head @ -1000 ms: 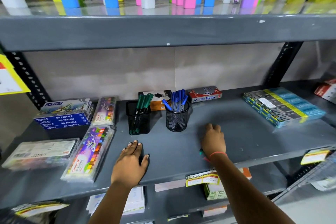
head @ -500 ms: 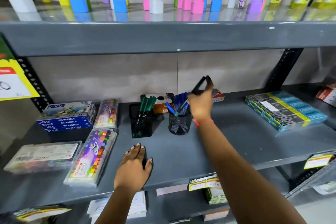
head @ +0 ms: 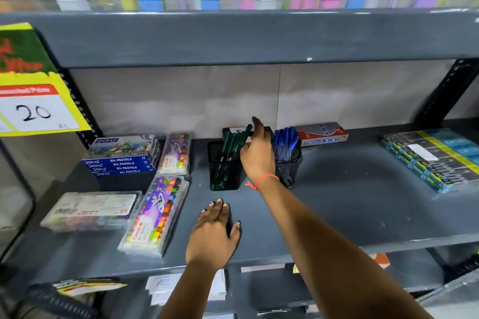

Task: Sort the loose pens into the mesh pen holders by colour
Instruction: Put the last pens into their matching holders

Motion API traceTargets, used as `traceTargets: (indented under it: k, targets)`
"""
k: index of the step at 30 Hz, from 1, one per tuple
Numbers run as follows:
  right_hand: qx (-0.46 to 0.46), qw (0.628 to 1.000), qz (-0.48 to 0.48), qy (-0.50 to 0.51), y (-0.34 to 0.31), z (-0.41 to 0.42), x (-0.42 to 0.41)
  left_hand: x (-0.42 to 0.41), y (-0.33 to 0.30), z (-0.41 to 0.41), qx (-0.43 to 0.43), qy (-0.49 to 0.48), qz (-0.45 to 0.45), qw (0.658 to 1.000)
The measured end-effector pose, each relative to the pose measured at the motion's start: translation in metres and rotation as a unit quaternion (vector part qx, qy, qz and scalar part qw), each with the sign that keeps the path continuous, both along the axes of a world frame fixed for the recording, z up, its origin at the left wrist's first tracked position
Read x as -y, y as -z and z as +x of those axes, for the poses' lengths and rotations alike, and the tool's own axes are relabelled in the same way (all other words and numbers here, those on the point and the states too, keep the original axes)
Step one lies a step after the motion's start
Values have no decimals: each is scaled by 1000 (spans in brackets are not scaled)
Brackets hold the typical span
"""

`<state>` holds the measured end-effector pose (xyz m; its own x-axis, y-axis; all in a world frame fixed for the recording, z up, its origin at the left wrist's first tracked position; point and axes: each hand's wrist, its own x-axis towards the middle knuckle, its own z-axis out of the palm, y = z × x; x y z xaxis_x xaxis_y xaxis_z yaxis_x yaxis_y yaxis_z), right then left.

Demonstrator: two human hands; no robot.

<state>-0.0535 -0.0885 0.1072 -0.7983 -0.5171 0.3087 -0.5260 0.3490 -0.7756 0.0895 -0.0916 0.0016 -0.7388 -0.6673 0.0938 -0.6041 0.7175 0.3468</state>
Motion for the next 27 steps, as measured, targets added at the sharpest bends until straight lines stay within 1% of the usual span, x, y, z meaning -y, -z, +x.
traceTargets:
  k: [2,10,17,21,24,27]
  targets:
    - [-1,1000,9,7,1,-2,-1,0,1,0,2,1,-3,1000]
    - [-2,999,-32,26,-9,-13,-18,0,-1,0,0,4,-2,1000]
    - [-53,996,75,-23,-16,-16,-8,0,-2,1,0,1,-2,1000]
    - [-32,990,131,-31,-19,-21,5,0,-2,1,0,5,-5,1000]
    - [7,992,125,-29,-22,-24,10,0,-1,1,-3,4,-2,1000]
    - [-7,994,105,-30,-25,-22,15,0,-1,0,-4,3,-4,1000]
